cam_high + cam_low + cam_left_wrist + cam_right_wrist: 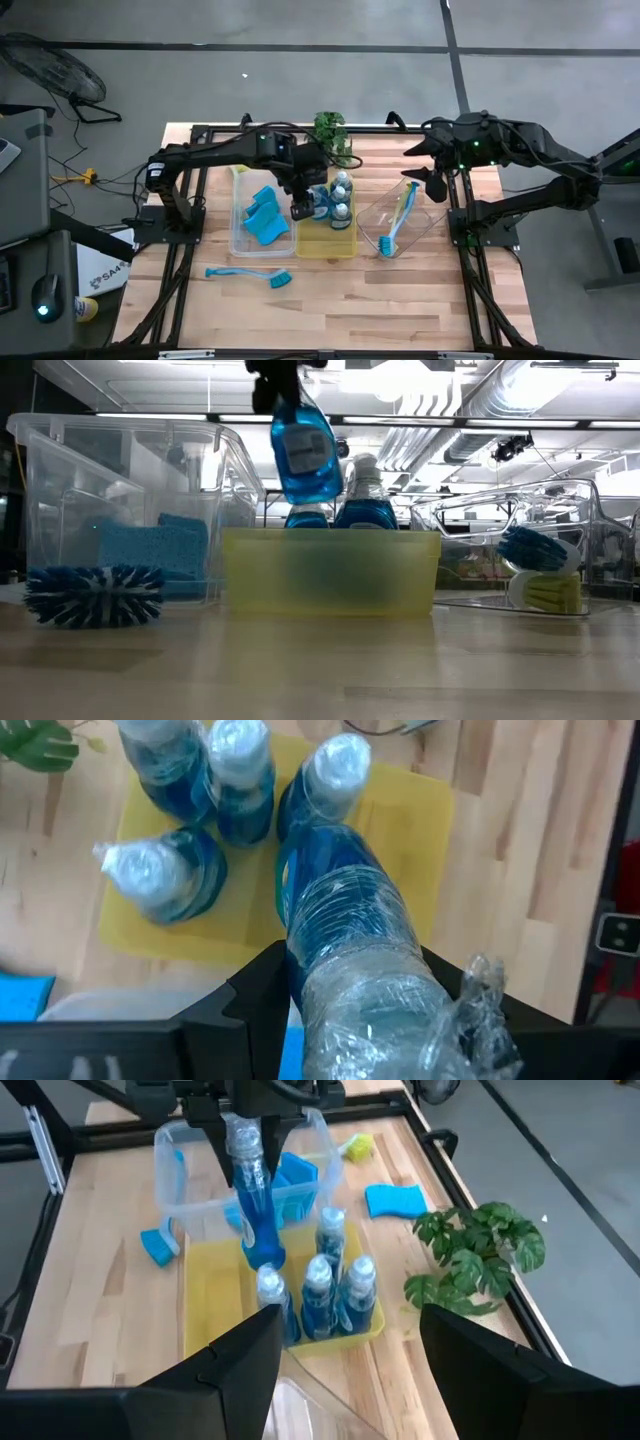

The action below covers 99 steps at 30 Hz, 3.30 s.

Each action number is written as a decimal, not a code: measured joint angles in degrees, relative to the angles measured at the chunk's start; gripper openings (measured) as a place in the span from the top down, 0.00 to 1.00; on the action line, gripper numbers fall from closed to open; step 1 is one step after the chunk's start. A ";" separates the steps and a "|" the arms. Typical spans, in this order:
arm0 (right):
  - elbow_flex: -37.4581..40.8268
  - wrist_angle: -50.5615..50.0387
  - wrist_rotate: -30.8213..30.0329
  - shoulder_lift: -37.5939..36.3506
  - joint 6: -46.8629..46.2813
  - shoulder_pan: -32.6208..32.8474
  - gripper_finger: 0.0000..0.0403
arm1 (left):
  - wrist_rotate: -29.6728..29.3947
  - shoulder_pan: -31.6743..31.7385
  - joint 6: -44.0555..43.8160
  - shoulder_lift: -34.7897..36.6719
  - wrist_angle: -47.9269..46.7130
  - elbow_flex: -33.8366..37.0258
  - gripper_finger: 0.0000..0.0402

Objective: Pick & Place Kitchen Sink Supplies
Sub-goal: Put the dishwashing liquid bottle into the yellow bin, then put the blue sponge into the white bin

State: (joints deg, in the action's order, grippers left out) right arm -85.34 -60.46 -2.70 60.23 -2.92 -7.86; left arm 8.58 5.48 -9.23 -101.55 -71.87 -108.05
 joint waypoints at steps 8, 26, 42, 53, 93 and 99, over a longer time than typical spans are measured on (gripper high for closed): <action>0.00 -1.51 -0.05 -0.89 -0.10 0.00 0.42 | -0.18 0.00 0.63 -2.67 -0.87 0.00 0.60; 0.00 -1.88 -0.55 -4.26 -1.11 0.01 0.42 | -1.99 0.11 2.19 -8.11 0.10 0.00 0.60; 0.00 -2.37 -0.52 -4.46 -1.11 0.02 0.42 | -7.56 0.12 4.71 -12.26 -1.33 -0.01 0.60; 0.00 -2.47 -0.50 -4.46 -1.14 0.02 0.42 | -8.20 0.17 7.21 -15.20 -1.07 0.06 0.60; 0.00 -2.91 1.81 -4.44 -3.30 0.02 0.42 | -9.25 0.17 5.76 -15.72 -7.13 -5.99 0.16; 0.00 -2.71 1.71 -4.44 -3.30 0.02 0.42 | -10.42 0.17 3.91 -15.66 -16.31 -14.86 0.16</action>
State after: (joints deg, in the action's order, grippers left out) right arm -85.34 -63.18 -0.99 55.79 -6.22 -7.84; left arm -1.85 5.65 -5.32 -117.21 -88.18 -122.91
